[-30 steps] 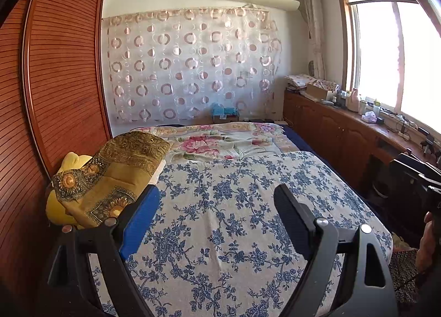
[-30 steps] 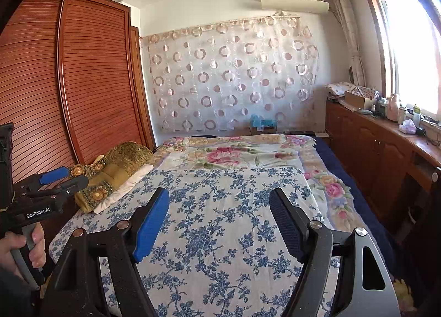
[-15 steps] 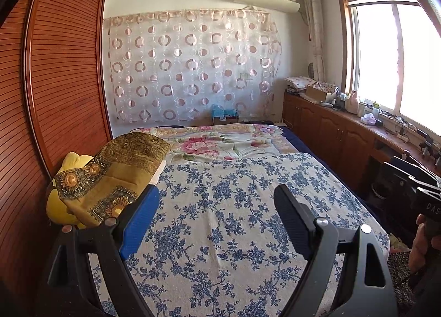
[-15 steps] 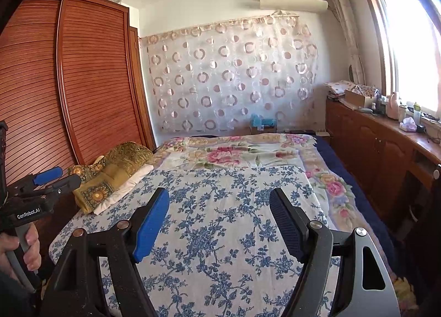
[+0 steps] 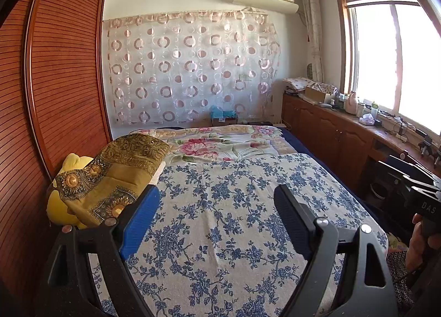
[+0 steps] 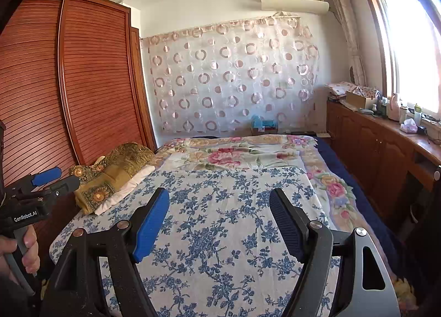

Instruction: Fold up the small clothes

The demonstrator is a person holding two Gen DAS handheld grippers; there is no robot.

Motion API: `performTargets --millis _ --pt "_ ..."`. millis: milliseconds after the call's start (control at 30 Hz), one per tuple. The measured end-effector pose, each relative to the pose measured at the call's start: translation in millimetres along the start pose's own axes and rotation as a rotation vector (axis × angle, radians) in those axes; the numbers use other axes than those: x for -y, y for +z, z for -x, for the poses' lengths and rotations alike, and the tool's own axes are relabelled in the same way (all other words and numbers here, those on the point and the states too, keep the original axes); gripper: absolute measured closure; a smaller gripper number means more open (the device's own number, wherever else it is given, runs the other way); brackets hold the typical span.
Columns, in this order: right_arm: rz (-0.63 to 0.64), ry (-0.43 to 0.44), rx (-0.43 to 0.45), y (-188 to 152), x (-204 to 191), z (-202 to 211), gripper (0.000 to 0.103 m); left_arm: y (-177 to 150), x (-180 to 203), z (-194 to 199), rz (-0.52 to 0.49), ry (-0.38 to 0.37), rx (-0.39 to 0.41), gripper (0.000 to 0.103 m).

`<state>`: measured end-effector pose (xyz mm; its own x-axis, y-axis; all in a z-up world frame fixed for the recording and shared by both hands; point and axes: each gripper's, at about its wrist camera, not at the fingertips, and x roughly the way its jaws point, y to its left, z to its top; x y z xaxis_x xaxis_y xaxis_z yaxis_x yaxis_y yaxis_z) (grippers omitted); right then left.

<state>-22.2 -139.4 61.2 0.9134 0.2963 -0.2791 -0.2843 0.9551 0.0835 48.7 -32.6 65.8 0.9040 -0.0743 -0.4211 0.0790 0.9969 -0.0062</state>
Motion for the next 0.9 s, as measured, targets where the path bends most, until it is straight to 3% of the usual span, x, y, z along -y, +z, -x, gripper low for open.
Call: performTargets --millis 900 --pt "0.014 0.015 0.002 2.8 2.9 -1.0 0.026 -1.5 0.9 0.9 0.003 -0.001 0.002 0.017"
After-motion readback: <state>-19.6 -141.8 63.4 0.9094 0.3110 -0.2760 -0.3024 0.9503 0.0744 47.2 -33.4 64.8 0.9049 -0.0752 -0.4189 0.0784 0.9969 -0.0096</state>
